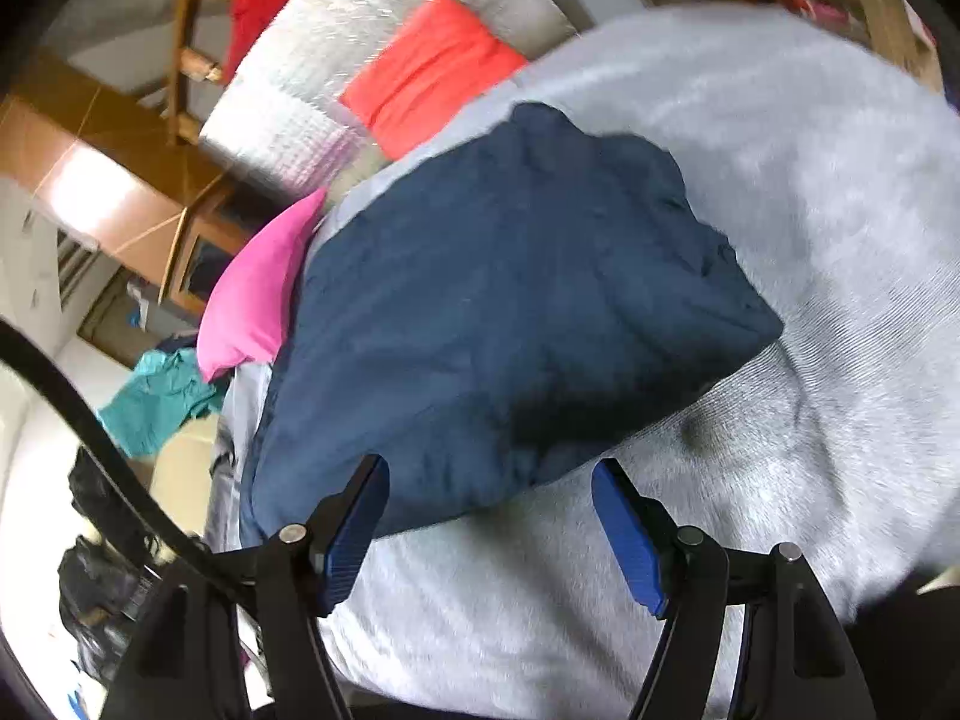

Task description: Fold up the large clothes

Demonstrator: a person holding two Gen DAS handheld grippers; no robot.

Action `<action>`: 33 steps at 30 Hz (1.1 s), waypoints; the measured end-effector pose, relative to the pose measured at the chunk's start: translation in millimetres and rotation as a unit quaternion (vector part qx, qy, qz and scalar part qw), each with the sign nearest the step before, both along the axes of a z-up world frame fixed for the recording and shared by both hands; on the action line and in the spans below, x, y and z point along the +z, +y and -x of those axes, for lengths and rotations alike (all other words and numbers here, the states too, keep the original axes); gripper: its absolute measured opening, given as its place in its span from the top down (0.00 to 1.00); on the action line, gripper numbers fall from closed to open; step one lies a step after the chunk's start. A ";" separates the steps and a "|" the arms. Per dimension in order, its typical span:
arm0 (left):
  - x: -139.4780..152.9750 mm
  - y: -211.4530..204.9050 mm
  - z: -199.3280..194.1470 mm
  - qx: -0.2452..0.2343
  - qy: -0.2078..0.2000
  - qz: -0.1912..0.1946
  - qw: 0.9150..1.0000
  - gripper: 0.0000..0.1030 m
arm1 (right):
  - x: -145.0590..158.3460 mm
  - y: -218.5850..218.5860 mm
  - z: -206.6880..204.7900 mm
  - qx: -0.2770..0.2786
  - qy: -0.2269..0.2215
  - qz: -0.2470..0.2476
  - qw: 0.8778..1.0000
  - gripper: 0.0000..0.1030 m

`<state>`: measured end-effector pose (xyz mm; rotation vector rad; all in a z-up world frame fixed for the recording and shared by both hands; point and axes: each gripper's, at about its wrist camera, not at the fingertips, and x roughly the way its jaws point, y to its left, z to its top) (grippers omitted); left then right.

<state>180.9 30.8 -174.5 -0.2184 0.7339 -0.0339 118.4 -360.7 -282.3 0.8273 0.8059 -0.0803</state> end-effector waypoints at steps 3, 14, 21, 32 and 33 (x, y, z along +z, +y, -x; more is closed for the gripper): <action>26.8 -7.7 13.4 -0.004 -0.031 -0.024 0.999 0.27 | 26.4 14.9 7.7 0.017 -0.006 0.068 0.998 0.28; 94.7 -31.4 59.7 -0.015 -0.097 -0.096 0.991 0.14 | 132.5 77.2 55.2 0.040 -0.095 0.328 0.939 0.15; 126.9 -46.7 85.8 -0.019 -0.131 -0.137 0.982 0.13 | 175.5 100.9 83.8 0.025 -0.133 0.409 0.902 0.14; 164.0 -51.6 125.5 -0.030 -0.182 -0.128 0.974 0.03 | 211.6 76.5 110.0 -0.031 -0.153 0.370 0.916 0.05; 166.2 -52.5 126.8 -0.029 -0.180 -0.130 0.975 0.03 | 212.6 76.1 111.0 -0.033 -0.150 0.369 0.917 0.05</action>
